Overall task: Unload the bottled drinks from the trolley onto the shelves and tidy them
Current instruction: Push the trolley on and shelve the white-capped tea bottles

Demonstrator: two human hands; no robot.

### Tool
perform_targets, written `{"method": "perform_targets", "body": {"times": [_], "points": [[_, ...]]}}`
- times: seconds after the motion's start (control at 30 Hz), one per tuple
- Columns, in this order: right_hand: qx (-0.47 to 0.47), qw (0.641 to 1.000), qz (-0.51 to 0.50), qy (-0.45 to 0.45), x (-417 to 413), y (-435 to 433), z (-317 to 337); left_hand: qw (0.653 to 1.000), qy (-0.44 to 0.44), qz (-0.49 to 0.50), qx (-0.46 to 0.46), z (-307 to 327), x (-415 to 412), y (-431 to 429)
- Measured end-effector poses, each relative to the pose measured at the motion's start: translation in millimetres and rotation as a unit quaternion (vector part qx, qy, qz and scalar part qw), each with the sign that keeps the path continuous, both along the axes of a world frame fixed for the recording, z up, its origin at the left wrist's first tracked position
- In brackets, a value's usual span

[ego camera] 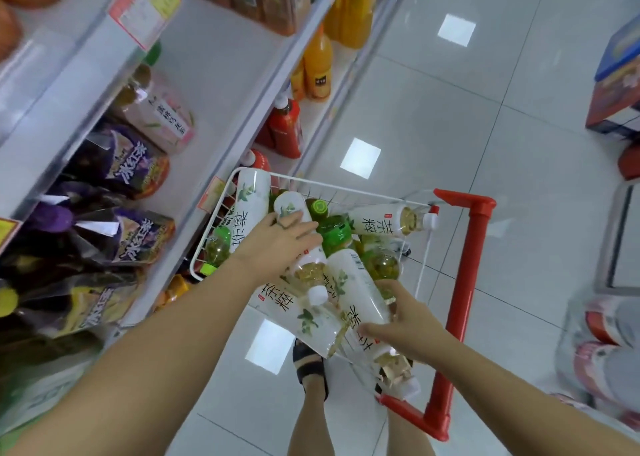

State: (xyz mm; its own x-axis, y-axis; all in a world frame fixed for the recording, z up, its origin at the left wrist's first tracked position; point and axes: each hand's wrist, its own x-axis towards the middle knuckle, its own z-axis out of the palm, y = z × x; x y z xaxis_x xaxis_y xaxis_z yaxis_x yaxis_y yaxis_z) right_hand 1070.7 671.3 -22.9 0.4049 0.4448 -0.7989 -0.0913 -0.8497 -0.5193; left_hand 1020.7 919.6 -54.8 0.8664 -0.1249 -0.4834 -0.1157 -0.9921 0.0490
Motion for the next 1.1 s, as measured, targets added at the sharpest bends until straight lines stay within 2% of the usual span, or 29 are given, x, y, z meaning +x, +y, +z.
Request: {"method": "perform_targets", "body": {"times": [0.1,0.2,0.3,0.37,0.57,0.87,1.1], "points": [[0.011,1.000,-0.018,-0.007,10.3,-1.7,16.2,0.998,-0.048,0.011,-0.048,5.0,-0.2,8.1],[0.031,0.998,-0.026,-0.040,24.0,-2.0,40.2,0.966,-0.129,0.148,-0.168,22.8,-3.6,8.1],[0.068,0.994,-0.048,-0.070,38.0,2.2,71.1,0.877,-0.209,0.326,-0.285,60.4,-9.6,-4.5],[0.096,0.989,-0.055,-0.097,46.8,7.5,98.8,0.811,-0.244,0.398,-0.352,92.8,-14.7,-14.9],[0.236,0.951,-0.064,-0.188,71.7,37.6,211.8,0.671,-0.399,0.436,-0.447,213.3,-19.8,-27.6],[0.504,0.821,-0.028,-0.266,94.9,96.6,388.1,0.594,-0.606,0.359,-0.389,430.1,-20.5,-24.5],[0.606,0.704,0.104,-0.356,105.0,116.0,513.4,0.517,-0.731,0.331,-0.298,551.3,-32.8,-43.2]]}}
